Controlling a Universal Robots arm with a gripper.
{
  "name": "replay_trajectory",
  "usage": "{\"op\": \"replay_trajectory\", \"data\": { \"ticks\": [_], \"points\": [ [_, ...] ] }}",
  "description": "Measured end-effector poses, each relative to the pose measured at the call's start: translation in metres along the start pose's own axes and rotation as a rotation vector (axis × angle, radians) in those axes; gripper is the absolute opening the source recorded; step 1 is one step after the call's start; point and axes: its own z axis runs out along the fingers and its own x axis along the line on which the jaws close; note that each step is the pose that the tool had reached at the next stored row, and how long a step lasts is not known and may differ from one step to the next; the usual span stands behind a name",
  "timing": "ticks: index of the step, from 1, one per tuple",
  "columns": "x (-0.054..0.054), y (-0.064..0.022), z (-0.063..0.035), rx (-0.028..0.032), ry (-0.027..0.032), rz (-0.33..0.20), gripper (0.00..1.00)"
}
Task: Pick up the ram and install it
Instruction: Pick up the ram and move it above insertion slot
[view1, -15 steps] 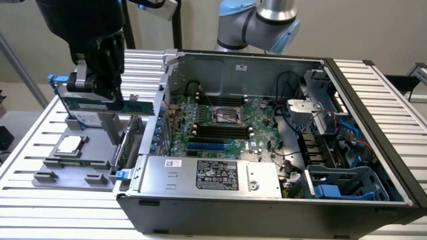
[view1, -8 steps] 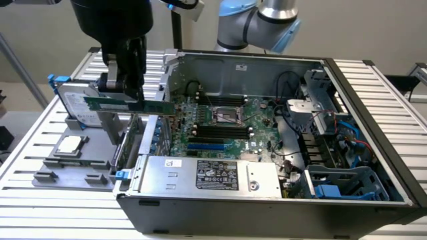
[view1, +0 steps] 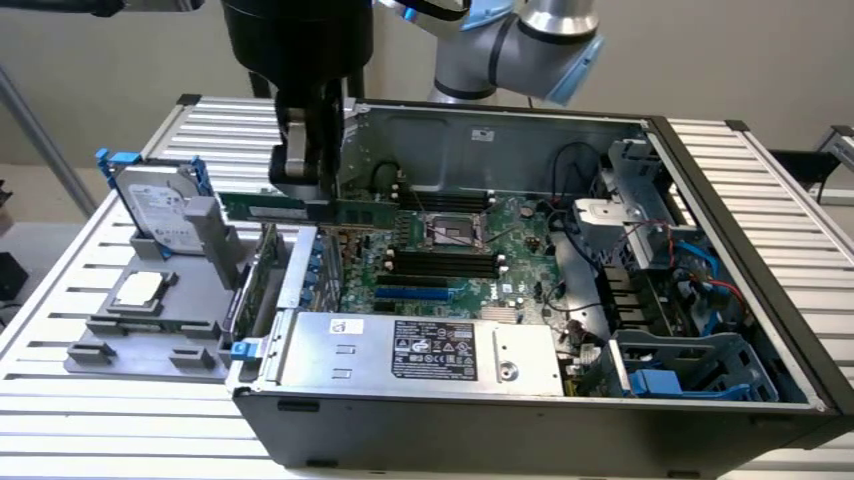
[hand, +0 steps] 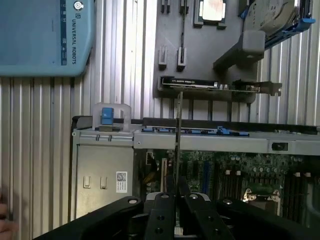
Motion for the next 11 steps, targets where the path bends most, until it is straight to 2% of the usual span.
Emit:
{"op": "replay_trajectory", "data": {
  "ticks": [4,11],
  "points": [
    [-0.006,-0.0177,0.0003,-0.0001,0.0000,0.000,0.14],
    [-0.022,-0.0423,0.0026,0.0000,0.0000,0.000,0.14]
  ]
}}
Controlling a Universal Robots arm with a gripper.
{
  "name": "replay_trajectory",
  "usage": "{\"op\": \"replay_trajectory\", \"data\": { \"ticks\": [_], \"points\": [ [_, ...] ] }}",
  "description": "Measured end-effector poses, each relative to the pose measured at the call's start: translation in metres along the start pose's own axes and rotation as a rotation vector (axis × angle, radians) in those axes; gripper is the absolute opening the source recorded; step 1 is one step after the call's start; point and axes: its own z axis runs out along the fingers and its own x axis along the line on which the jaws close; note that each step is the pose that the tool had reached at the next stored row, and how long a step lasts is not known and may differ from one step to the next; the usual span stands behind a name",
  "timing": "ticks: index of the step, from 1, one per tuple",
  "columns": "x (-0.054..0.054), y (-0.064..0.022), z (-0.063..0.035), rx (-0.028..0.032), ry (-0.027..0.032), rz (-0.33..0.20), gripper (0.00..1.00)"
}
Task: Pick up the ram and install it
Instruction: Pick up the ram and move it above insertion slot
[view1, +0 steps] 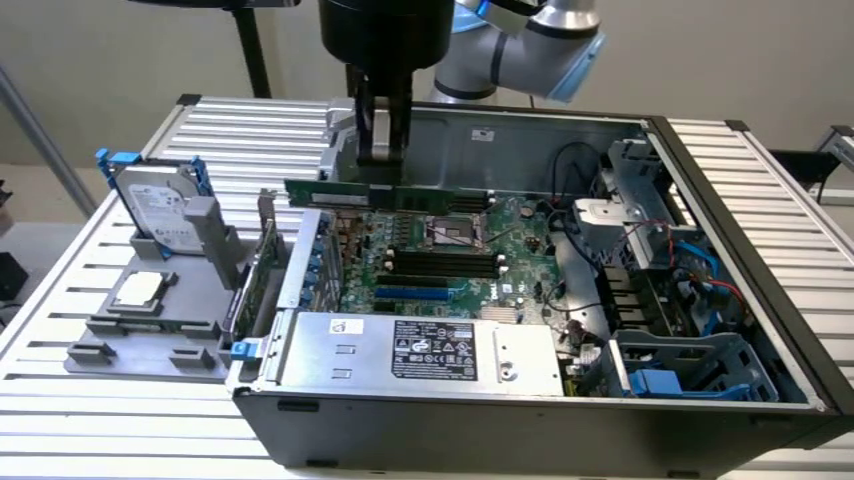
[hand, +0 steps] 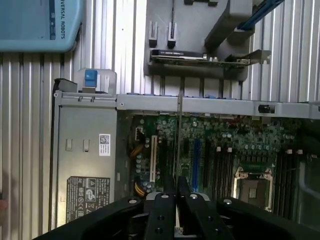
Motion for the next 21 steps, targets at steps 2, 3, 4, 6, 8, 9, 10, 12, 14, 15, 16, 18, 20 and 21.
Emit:
{"op": "replay_trajectory", "data": {
  "ticks": [2,3,4,6,8,9,10,12,14,15,16,18,20,21],
  "points": [
    [-0.006,-0.0060,0.0009,0.0000,0.0000,0.000,0.14],
    [-0.009,-0.0089,0.0015,0.0001,-0.0001,0.000,0.14],
    [-0.012,-0.0119,0.0019,0.0000,0.0000,0.000,0.14],
    [-0.018,-0.0178,0.0029,0.0001,0.0000,0.000,0.14],
    [-0.023,-0.0236,0.0040,0.0001,-0.0001,0.000,0.14],
    [-0.027,-0.0268,0.0046,0.0000,0.0000,0.000,0.14],
    [-0.030,-0.0298,0.0053,0.0001,-0.0001,0.000,0.14],
    [-0.036,-0.0355,0.0068,0.0000,0.0001,0.000,0.14],
    [-0.043,-0.0413,0.0084,0.0000,0.0003,0.000,0.14],
    [-0.047,-0.0442,0.0093,0.0000,0.0004,0.000,0.14],
    [-0.050,-0.0470,0.0101,0.0000,0.0005,0.000,0.14],
    [-0.057,-0.0518,0.0122,0.0000,0.0012,0.000,0.14],
    [-0.065,-0.0563,0.0147,0.0001,0.0020,0.000,0.14],
    [-0.068,-0.0585,0.0159,0.0001,0.0023,0.000,0.14]
  ]
}}
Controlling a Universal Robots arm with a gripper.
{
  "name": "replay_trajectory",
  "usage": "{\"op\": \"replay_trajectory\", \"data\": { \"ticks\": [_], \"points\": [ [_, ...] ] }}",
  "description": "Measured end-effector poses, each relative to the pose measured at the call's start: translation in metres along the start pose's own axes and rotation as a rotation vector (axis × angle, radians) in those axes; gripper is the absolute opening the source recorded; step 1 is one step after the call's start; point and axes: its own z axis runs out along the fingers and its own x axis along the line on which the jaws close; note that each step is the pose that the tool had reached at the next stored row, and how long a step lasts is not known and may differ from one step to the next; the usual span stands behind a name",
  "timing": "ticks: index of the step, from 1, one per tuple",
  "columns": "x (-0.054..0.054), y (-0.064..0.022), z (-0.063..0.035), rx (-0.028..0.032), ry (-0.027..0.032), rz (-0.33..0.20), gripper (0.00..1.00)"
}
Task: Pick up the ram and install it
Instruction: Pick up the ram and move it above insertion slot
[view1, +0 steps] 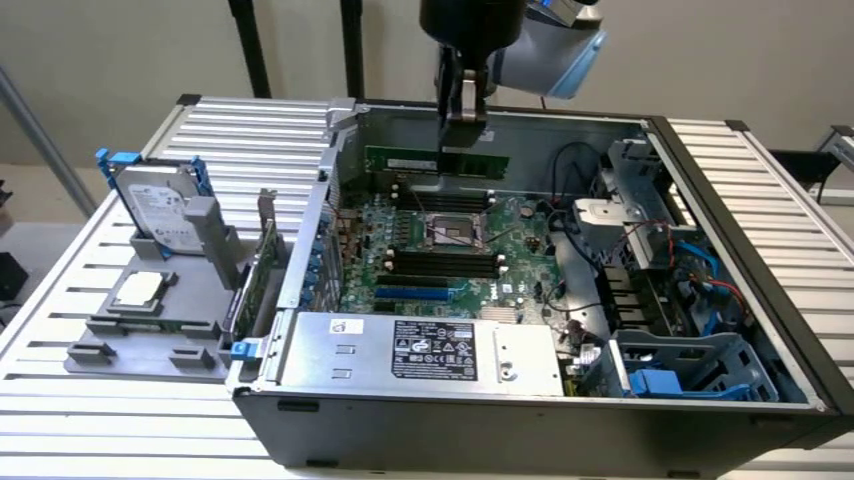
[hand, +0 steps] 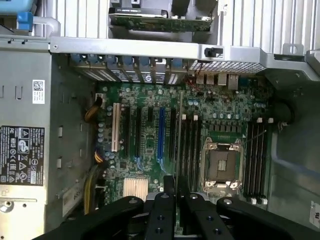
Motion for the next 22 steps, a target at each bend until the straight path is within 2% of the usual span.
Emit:
{"op": "replay_trajectory", "data": {
  "ticks": [4,8,19,22],
  "points": [
    [-0.012,-0.0098,0.0038,0.0008,0.0007,0.000,0.14],
    [-0.018,-0.0169,0.0076,0.0048,0.0015,0.000,0.14],
    [-0.019,-0.0289,0.0153,0.0296,0.0093,0.000,0.14],
    [-0.019,-0.0297,0.0179,0.0309,0.0095,0.000,0.14]
  ]
}}
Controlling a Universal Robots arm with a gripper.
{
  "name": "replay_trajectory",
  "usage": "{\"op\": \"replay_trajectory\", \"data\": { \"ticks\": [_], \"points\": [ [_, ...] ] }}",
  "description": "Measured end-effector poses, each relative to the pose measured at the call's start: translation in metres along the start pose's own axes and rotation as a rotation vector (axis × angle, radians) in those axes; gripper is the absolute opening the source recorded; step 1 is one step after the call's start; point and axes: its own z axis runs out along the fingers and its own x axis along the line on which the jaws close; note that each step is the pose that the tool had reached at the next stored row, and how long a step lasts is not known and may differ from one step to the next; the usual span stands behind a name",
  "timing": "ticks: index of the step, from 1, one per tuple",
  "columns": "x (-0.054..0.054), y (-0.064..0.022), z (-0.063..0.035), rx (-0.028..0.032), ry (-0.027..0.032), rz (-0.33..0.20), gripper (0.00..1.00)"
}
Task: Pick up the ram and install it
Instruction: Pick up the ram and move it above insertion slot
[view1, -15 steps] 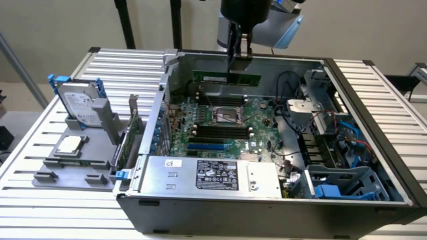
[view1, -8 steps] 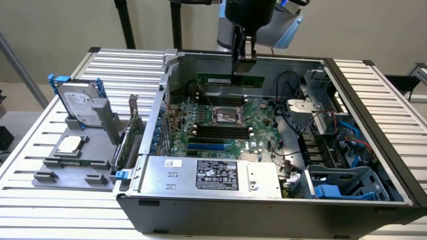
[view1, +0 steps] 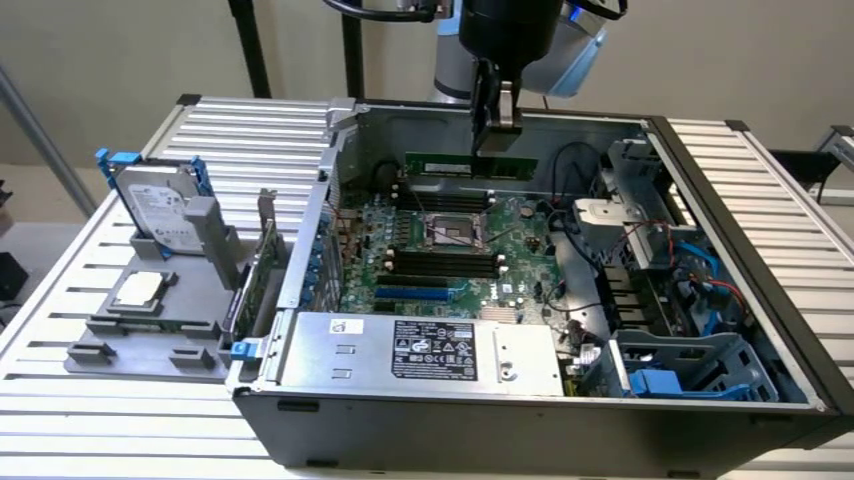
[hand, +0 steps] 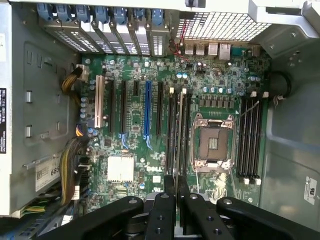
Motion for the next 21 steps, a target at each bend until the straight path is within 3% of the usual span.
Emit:
{"op": "replay_trajectory", "data": {
  "ticks": [21],
  "points": [
    [0.0001,-0.0002,0.0002,-0.0006,-0.0002,0.000,0.14]
  ]
}}
